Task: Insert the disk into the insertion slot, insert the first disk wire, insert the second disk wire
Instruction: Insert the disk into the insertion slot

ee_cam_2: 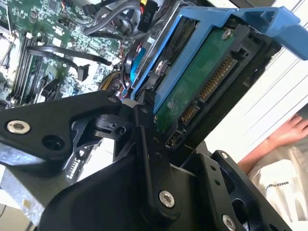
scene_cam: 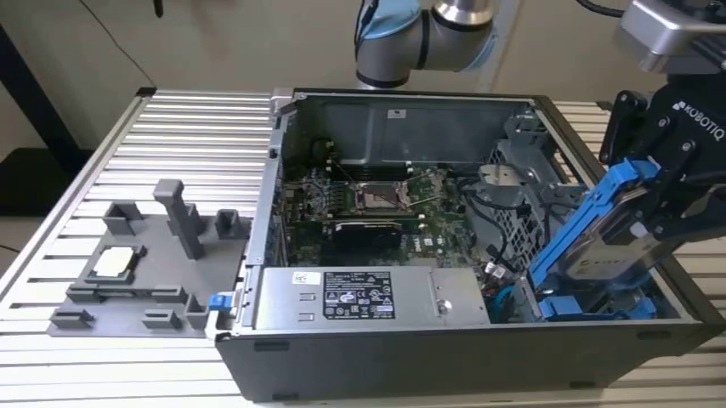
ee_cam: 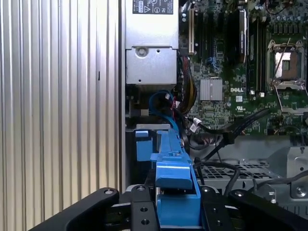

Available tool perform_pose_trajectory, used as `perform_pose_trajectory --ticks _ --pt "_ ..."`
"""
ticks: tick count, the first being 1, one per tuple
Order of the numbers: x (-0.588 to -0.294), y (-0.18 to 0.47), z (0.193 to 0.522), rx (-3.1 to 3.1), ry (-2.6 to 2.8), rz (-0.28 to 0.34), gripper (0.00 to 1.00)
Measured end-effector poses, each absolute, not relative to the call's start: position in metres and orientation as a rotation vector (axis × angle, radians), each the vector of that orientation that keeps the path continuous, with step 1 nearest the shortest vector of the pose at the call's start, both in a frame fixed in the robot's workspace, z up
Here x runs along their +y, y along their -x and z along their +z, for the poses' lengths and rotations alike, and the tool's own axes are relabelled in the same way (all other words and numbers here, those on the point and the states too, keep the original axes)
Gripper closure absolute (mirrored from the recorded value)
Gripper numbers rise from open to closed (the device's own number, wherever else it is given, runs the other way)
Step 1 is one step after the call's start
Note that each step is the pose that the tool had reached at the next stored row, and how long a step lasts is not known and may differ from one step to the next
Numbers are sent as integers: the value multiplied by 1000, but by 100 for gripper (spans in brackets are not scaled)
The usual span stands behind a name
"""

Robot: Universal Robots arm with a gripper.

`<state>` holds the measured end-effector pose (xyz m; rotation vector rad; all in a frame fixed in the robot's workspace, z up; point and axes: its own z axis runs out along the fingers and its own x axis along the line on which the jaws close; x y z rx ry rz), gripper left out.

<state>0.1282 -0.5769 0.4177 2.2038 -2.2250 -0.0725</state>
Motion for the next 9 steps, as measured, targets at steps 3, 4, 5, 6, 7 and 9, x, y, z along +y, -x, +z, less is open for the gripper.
perform_pose_trajectory --ticks 3,4,5,6,7,9 --pt "-577 -129 414 -2226 -2203 -74 67" --pt "-577 -129 414 -2226 -2203 -74 67" --pt "-577 -129 413 -2226 -2203 -74 67" --pt "-577 -129 412 -2227 -2202 -74 67" --pt "-577 -129 410 -2227 -2202 -74 67" --pt "-577 -130 407 -2229 -2200 -75 67"
